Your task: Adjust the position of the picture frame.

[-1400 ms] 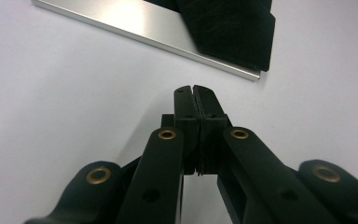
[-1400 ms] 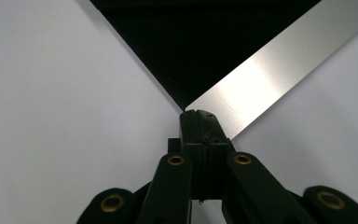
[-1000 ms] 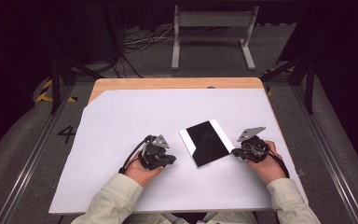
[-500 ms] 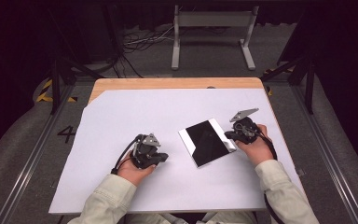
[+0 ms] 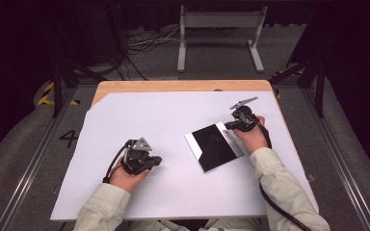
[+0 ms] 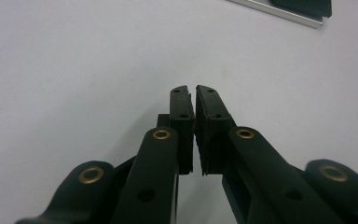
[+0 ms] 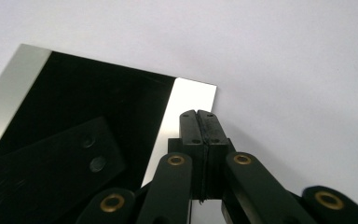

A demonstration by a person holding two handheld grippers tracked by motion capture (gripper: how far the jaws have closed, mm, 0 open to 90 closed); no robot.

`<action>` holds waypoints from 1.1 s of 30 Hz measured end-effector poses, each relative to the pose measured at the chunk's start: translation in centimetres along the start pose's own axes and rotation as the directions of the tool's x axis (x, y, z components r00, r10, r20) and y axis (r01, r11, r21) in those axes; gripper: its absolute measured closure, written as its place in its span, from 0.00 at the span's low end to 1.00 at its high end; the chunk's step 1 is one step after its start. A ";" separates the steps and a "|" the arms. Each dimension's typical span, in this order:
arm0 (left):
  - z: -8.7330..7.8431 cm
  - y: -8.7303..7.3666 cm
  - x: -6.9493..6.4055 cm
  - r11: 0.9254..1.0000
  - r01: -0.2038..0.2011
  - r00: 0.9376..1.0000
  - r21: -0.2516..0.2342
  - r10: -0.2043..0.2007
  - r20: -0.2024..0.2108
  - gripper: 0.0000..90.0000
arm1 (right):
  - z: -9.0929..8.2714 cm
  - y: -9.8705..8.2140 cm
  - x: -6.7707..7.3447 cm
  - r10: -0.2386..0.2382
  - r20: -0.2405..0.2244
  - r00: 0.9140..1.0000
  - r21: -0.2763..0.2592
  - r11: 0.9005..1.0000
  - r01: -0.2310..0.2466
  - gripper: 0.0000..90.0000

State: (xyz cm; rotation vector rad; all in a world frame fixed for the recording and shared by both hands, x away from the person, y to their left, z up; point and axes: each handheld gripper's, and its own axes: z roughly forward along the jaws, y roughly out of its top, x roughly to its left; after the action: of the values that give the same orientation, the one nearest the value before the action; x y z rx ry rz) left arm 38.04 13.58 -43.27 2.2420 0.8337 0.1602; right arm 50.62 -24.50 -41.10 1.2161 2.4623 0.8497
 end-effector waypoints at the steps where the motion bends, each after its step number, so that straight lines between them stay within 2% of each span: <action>1: -0.1 -0.1 0.0 1.000 -0.002 1.000 0.001 0.002 -0.005 0.95 | 0.4 0.2 -0.1 0.005 0.006 1.000 0.003 1.000 -0.005 1.00; 5: -0.6 -0.6 0.2 1.000 0.013 1.000 -0.005 -0.013 -0.014 0.95 | 1.2 0.5 -0.6 0.033 0.029 0.999 -0.001 0.999 -0.033 1.00; 10: -0.9 -1.1 0.4 1.000 0.027 0.999 -0.007 -0.027 -0.022 0.95 | 2.1 0.7 -1.3 0.076 0.022 0.997 0.006 0.997 -0.076 1.00; 15: -0.9 -1.2 0.5 1.000 0.028 0.999 -0.004 -0.028 -0.019 0.95 | 2.4 1.1 -1.4 0.079 0.020 0.997 0.019 0.997 -0.079 1.00; 21: -0.8 -1.1 0.3 1.000 0.022 1.000 0.002 -0.022 -0.018 0.95 | 2.7 1.6 -1.1 0.050 0.022 0.999 0.033 0.998 -0.050 1.00; 25: -0.7 -1.1 0.4 1.000 0.021 1.000 0.003 -0.021 -0.013 0.95 | 3.2 2.1 -0.2 0.025 0.003 1.000 0.035 0.999 -0.025 1.00; 29: -0.7 -1.0 0.3 1.000 0.020 1.000 0.006 -0.020 -0.011 0.95 | 3.8 2.8 1.0 -0.014 -0.029 0.999 0.040 0.999 0.015 1.00; 33: -0.4 -1.0 0.3 1.000 0.020 1.000 0.009 -0.020 -0.004 0.95 | 4.5 3.5 2.7 -0.065 -0.078 0.995 0.041 0.997 0.069 1.00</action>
State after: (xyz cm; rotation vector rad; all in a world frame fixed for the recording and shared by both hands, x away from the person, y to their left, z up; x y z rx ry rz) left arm 37.60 14.54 -43.65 2.2419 0.8605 0.1522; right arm 53.33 -19.00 -42.48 1.1283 2.5795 0.8430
